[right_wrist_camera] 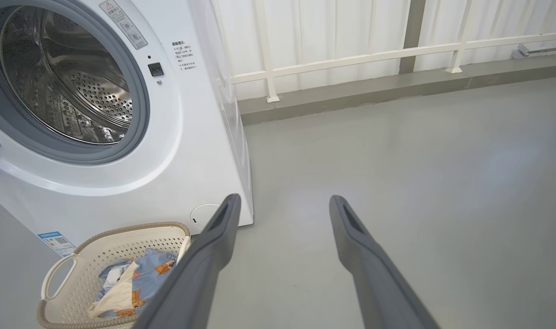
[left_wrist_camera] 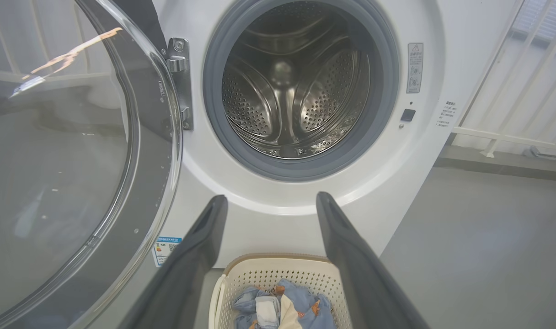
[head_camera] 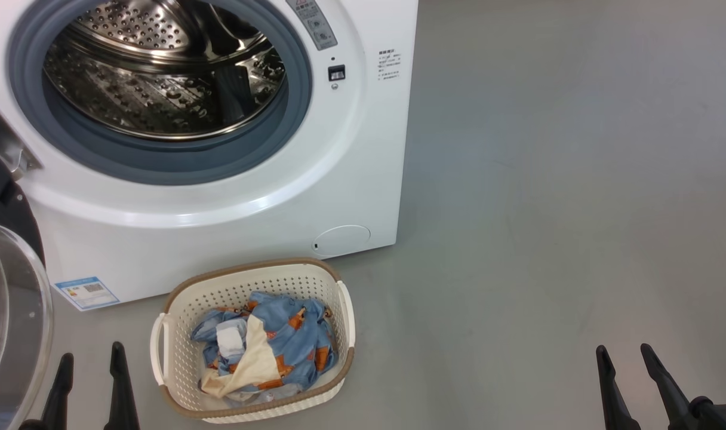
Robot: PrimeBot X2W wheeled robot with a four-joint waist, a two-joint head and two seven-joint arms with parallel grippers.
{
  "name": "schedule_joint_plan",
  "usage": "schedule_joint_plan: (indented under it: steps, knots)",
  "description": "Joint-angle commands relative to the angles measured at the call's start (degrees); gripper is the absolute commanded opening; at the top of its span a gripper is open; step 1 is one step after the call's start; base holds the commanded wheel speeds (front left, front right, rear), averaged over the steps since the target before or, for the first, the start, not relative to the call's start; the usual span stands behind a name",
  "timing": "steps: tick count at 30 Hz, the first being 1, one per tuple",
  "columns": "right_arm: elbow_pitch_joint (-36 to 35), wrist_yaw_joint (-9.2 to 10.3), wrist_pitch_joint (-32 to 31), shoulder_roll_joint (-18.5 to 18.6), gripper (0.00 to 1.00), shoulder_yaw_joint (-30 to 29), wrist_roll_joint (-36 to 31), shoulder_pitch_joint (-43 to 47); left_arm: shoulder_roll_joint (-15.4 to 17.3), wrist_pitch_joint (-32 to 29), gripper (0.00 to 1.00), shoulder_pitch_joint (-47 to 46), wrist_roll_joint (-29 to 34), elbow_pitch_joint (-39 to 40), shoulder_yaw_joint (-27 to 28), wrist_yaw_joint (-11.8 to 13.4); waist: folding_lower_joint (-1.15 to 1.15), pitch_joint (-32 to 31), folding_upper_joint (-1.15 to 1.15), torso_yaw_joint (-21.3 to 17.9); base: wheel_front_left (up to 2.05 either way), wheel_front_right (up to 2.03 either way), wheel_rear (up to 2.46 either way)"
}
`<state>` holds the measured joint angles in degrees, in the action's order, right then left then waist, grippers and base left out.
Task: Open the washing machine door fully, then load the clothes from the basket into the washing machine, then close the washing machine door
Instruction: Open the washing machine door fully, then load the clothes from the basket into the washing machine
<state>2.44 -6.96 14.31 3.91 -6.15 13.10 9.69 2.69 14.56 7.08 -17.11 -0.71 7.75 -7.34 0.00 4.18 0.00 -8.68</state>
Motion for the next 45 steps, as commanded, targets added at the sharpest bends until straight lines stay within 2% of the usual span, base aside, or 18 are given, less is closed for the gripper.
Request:
schedule_joint_plan:
  steps: [1, 10, 27, 45]
  knots:
    - [-1.5, -0.53, 0.7, 0.8, 1.0, 1.1, -0.8, -1.0, 0.3, 0.4, 1.0, -1.8, 1.0, 1.3, 2.1, -0.1, 0.0, 0.0, 0.0, 0.2, 0.0, 0.0, 0.0]
    - [-1.0, -0.53, 0.7, 1.0, 1.0, 1.2, -0.9, -0.6, 0.3, 0.4, 1.0, 0.1, 0.9, 1.3, 1.6, -0.1, 0.0, -1.4, 0.0, 1.0, 0.0, 0.0, 0.0]
    - [0.4, -0.53, 0.7, 3.5, 1.0, 2.4, -0.8, 0.8, 0.3, 0.4, 1.0, 5.2, -0.3, 1.1, -0.8, -0.1, 0.0, -5.1, 0.0, 2.4, 0.0, 0.0, 0.0]
    - [0.1, -0.53, 0.7, 3.9, 1.0, 1.8, -0.8, 0.9, 0.2, 0.4, 1.0, 5.7, -1.0, 1.3, -0.7, -0.1, 0.0, -5.1, 0.0, 3.5, 0.0, 0.0, 0.0]
